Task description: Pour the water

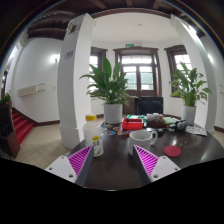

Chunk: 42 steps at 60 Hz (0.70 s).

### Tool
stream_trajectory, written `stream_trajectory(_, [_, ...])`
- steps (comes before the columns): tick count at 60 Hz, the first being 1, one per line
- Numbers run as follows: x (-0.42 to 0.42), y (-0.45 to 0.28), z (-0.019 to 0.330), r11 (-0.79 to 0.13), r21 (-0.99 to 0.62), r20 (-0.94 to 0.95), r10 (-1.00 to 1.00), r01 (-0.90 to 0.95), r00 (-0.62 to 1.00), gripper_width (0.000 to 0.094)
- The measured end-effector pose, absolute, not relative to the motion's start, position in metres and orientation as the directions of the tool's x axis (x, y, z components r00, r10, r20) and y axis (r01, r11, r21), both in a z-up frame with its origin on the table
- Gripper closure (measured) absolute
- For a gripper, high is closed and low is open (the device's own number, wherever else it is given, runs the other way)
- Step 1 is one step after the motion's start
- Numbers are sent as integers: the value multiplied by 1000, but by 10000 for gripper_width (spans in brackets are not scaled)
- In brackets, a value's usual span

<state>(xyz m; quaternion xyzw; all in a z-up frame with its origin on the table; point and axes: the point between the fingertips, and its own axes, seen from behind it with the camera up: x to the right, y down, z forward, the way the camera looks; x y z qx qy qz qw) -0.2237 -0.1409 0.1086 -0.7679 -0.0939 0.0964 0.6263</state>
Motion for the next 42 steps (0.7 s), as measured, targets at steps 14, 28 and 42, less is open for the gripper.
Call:
stream_trajectory(14, [-237,-115,115,-194,-979,-101,214,-59,972,146])
stream_trajectory(28, [-250,-59,120,-188,-979,-120,212,-81,970,150])
stream_trajectory(42, [-266,-13,117,-211,-976,-94,179,-55,979,150])
